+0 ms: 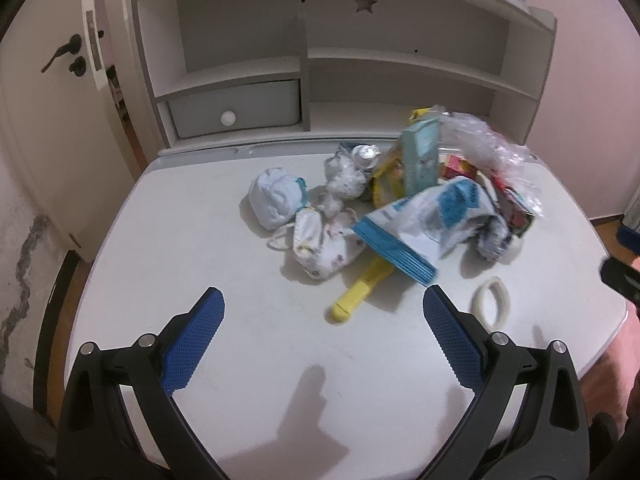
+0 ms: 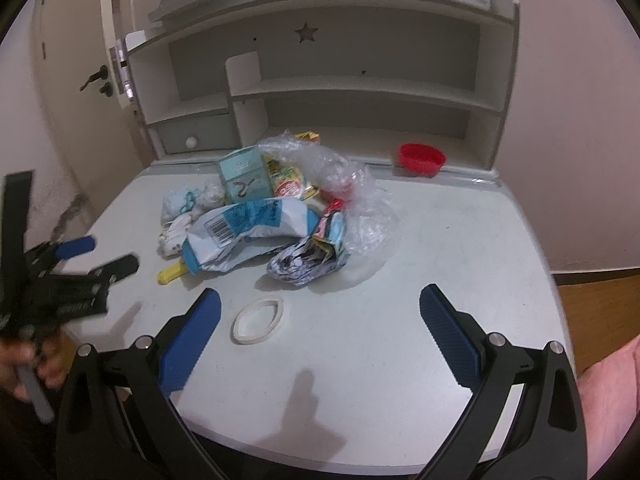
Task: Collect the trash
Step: 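Grasp the light-blue cloth with the left tool while the right tool grasps clear plastic wrap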
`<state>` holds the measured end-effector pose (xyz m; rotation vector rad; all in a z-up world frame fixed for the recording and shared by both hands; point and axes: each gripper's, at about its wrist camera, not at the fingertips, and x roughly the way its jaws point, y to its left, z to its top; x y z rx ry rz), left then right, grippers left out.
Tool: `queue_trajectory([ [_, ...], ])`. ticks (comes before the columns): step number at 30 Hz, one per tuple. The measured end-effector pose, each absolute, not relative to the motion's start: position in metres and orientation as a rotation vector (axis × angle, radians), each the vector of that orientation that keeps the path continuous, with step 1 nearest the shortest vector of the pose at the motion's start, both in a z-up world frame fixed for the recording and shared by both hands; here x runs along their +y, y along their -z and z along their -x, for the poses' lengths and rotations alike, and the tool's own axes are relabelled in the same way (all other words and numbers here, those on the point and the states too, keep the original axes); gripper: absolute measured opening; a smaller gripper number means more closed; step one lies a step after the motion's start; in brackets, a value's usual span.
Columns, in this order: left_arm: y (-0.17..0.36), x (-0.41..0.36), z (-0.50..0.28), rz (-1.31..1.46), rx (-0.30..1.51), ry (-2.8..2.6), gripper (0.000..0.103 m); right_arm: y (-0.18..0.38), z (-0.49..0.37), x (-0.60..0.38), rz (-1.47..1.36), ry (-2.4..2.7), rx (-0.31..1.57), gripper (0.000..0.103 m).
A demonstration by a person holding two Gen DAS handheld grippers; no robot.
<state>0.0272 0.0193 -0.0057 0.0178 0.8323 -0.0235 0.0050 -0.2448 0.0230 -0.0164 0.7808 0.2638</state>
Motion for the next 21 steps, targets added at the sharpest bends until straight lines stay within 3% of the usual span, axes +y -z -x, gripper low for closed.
queue_trajectory([
  [15,0.047,0.078,-0.165,0.041,0.984,0.040,0.096,-0.011,-0.061,-0.248,0.025,-0.340,0.869,0.096],
  [17,0.052,0.079,-0.176,0.034,0.998,0.049,0.080,-0.013,-0.075,-0.247,0.038,-0.351,0.876,0.096],
  [18,0.055,0.080,-0.180,0.036,1.012,0.066,0.049,-0.014,-0.083,-0.247,0.042,-0.352,0.879,0.096],
  [19,0.058,0.081,-0.185,0.052,1.034,0.097,0.030,-0.015,-0.090,-0.248,0.044,-0.353,0.881,0.096],
  [21,0.055,0.086,-0.186,0.077,1.020,0.106,0.020,-0.018,-0.108,-0.247,0.049,-0.359,0.884,0.096],
])
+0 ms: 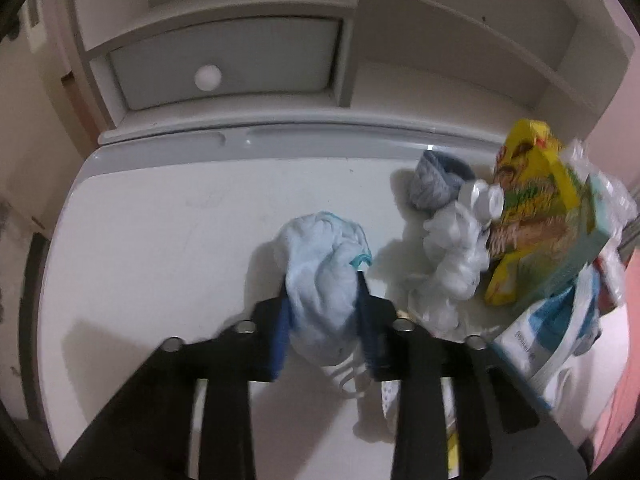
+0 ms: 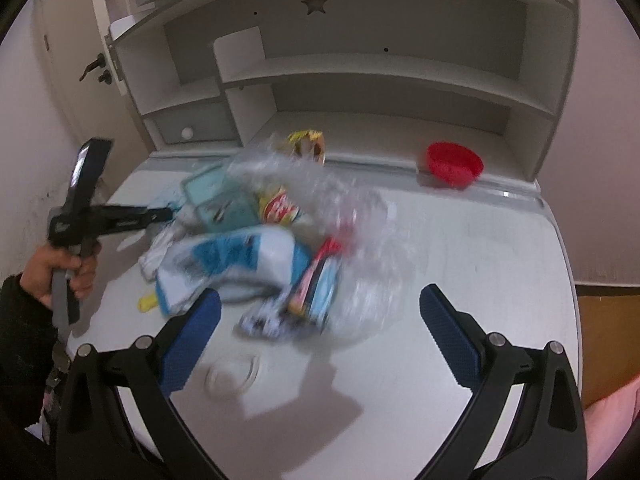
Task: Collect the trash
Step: 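Grasp the light-blue cloth with the left tool while the right tool grasps clear plastic wrap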
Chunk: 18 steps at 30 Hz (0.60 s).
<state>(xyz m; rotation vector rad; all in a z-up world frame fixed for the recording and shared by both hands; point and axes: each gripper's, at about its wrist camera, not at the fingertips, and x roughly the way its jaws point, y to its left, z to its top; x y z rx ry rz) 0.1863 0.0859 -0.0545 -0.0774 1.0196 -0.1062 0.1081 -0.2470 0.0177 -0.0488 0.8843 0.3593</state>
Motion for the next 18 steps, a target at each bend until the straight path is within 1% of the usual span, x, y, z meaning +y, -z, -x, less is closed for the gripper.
queue_trajectory([
  [1,0.051,0.086,-0.184,0.072,1.011,0.111,0.019,-0.019,-0.119,-0.245,0.058,-0.362,0.885,0.096],
  [8,0.018,0.089,-0.168,0.048,0.945,0.140,0.018,-0.003,-0.190,-0.215,0.220,-0.357,0.946,0.096],
  [9,0.012,0.087,-0.164,0.045,0.933,0.152,0.018,0.004,-0.200,-0.210,0.254,-0.359,0.966,0.092],
  [11,0.008,0.086,-0.156,0.041,0.923,0.166,0.018,0.010,-0.209,-0.206,0.284,-0.356,0.984,0.052],
  [12,0.004,0.082,-0.153,0.039,0.914,0.178,0.018,0.009,-0.212,-0.206,0.287,-0.346,0.985,0.038],
  [18,-0.032,0.034,-0.144,0.041,0.835,0.254,0.018,-0.037,-0.202,-0.254,0.074,-0.327,0.867,0.036],
])
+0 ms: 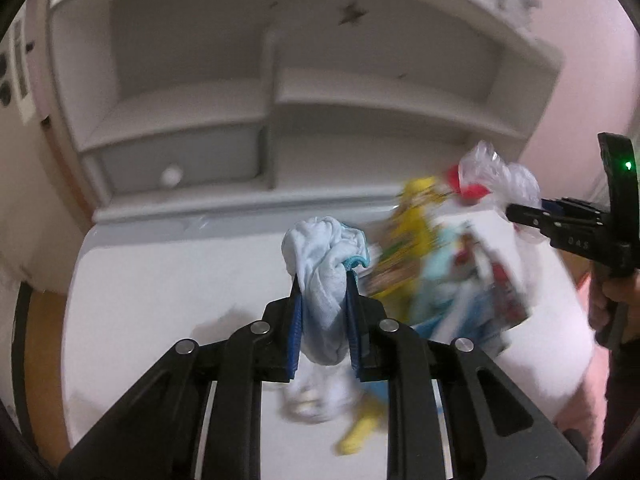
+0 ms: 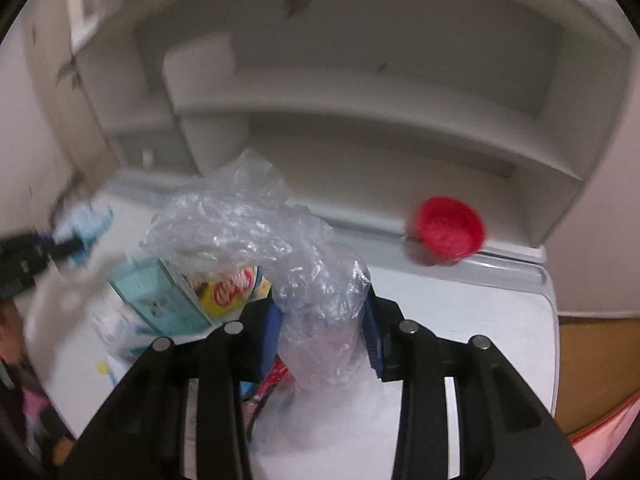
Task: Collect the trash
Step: 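Grasp the light-blue cloth with the left tool while the right tool grasps clear plastic wrap, then carry both items to the black bin and open both tools to drop them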
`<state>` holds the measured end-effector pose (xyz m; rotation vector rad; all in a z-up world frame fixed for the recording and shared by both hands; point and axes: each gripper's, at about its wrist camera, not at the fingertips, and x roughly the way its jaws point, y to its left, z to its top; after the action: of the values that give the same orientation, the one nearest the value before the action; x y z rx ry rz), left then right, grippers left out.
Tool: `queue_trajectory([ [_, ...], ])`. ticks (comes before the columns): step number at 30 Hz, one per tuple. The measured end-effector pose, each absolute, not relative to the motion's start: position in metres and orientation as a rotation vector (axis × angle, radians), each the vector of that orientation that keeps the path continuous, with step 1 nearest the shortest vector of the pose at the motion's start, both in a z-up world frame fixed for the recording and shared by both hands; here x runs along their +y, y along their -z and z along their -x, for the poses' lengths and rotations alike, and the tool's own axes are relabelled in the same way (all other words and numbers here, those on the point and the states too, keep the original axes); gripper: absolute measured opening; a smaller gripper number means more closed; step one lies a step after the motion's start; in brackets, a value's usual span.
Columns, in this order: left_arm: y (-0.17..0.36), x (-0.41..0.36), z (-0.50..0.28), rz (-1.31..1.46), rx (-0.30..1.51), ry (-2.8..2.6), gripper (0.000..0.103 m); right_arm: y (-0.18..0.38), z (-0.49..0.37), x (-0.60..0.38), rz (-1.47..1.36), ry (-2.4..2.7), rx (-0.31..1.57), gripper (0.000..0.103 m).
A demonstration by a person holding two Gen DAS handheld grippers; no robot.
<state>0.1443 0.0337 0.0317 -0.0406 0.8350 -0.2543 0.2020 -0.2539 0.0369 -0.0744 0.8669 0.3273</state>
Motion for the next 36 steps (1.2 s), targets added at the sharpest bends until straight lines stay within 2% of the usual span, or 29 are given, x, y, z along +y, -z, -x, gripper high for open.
queue_trajectory([
  [5,-0.060,-0.039,-0.131,-0.005,0.758,0.399,0.018,-0.073,-0.161,-0.324,-0.082,-0.254,0.769,0.036],
  [9,-0.069,-0.126,-0.110,-0.033,0.734,0.597,0.018,-0.085,-0.100,-0.396,-0.188,-0.133,0.707,0.036],
  [15,-0.048,-0.277,-0.052,-0.086,0.752,0.955,0.018,-0.067,0.019,-0.523,-0.323,0.145,0.669,0.036],
  [20,0.009,-0.398,0.006,-0.172,0.842,1.196,0.018,-0.003,0.141,-0.622,-0.443,0.440,0.732,0.036],
  [25,0.102,-0.490,0.040,-0.289,1.015,1.321,0.018,0.089,0.230,-0.686,-0.608,0.619,0.858,0.036],
  [31,0.217,-0.561,0.057,-0.471,1.175,1.315,0.018,0.198,0.270,-0.717,-0.762,0.680,0.998,0.036],
  [36,0.276,-0.604,0.058,-0.536,1.266,1.288,0.019,0.253,0.272,-0.724,-0.836,0.677,1.061,0.036],
])
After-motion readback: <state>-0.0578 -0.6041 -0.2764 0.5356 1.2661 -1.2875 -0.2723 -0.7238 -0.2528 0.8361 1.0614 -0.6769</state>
